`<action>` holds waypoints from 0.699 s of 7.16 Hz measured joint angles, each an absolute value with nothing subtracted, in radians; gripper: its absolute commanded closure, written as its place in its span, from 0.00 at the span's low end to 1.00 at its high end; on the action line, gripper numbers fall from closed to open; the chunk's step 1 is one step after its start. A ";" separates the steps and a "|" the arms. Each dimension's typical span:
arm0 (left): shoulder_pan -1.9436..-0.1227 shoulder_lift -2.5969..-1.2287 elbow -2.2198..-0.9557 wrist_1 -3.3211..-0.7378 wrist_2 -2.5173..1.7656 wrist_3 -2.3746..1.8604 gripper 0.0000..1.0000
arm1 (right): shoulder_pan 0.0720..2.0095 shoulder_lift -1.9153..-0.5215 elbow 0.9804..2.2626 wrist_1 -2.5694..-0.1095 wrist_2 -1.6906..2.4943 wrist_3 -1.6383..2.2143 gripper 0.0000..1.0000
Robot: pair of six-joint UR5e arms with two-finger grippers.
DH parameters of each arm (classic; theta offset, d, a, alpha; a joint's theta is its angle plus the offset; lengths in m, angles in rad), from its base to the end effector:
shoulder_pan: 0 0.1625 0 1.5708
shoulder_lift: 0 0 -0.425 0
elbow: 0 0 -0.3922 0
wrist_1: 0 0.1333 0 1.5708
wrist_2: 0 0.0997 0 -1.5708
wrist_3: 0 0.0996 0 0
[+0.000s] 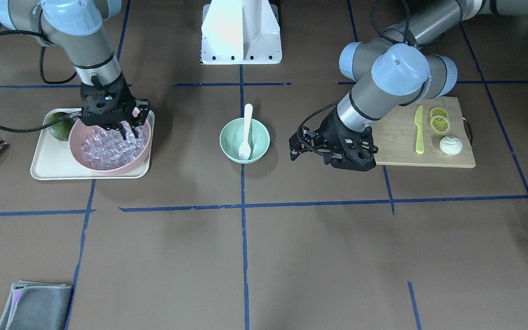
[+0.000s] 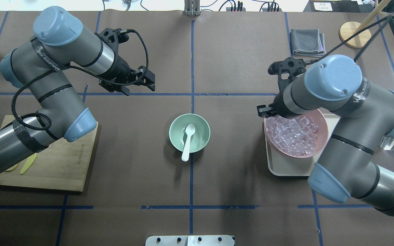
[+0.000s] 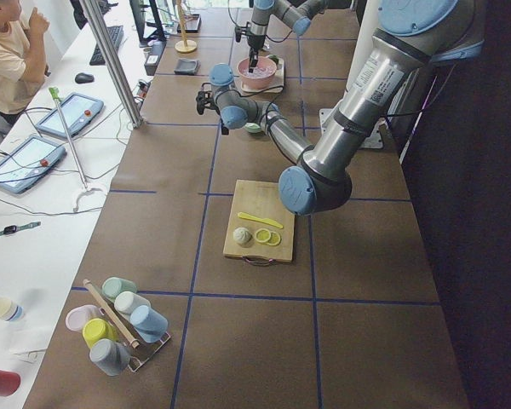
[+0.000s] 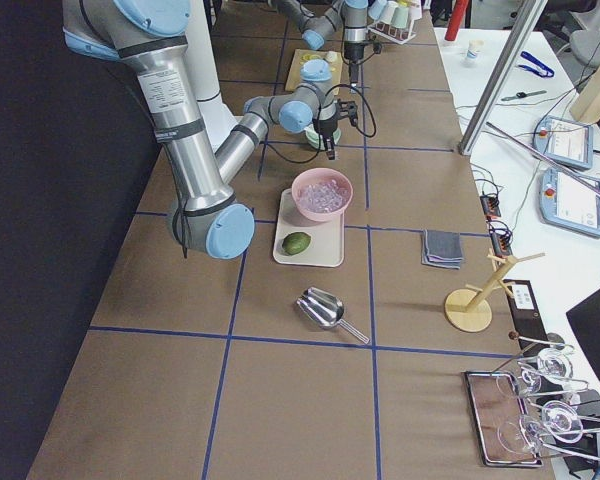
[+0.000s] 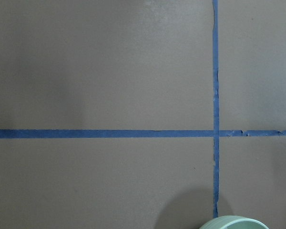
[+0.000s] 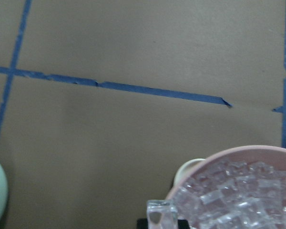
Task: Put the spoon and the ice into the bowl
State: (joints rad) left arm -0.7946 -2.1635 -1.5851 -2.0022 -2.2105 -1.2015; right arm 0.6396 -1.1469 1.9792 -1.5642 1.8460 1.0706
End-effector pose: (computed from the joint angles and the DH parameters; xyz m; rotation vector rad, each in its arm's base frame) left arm 0.4230 -0.5363 0.2460 0.0652 1.1496 -0.0454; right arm -0.3993 -0.4295 0.2497 0.2316 -0.8409 0.0150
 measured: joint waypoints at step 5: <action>-0.804 -2.118 -1.644 -2.021 -2.212 -1.200 0.05 | 0.488 -0.970 1.721 -1.309 1.838 1.408 0.96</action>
